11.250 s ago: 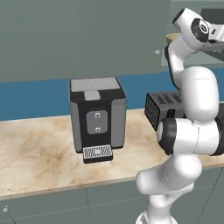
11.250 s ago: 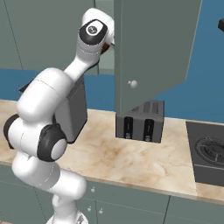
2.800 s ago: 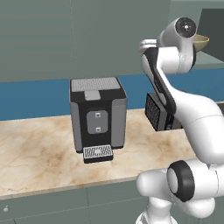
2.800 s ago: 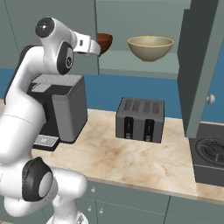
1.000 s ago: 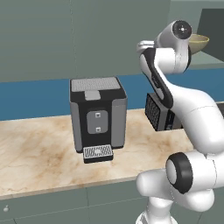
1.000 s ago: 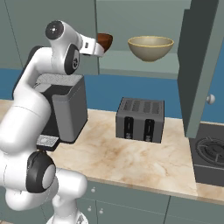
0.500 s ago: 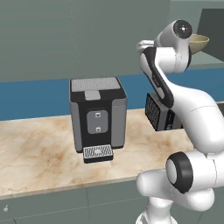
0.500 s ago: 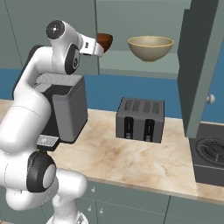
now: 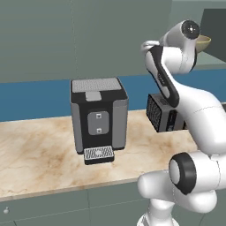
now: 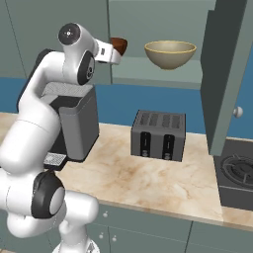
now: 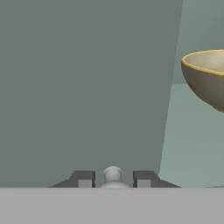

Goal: Move the bowls from the cabinet to the plates on the dining table.

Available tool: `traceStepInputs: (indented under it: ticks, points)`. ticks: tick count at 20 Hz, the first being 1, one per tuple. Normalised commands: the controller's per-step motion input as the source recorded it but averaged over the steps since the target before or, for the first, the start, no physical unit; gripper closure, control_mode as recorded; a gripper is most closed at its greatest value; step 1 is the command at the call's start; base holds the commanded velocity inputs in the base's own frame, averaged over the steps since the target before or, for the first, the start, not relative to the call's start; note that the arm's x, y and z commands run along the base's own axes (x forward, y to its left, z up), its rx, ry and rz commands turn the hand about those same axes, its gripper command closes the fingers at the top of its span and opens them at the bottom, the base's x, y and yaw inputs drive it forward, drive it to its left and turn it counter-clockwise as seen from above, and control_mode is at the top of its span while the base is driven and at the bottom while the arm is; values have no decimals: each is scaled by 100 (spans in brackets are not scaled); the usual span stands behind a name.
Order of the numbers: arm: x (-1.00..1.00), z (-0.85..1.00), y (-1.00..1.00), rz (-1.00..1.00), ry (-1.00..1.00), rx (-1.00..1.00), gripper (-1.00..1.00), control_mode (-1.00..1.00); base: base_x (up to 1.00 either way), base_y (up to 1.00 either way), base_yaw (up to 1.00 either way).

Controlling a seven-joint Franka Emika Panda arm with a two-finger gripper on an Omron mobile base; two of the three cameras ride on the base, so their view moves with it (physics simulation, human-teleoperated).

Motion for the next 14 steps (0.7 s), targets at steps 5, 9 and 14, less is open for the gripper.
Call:
traceStepInputs:
  ticks: [5, 9, 14]
  points:
    - [0, -6, -27, 5, 0, 0, 100, -100, 0, 0, 0]
    - [0, -7, -7, 6, 0, -1, 100, -100, 0, 0, 0]
    - [-32, 0, 0, 1, 0, 0, 100, -100, 0, 0, 0]
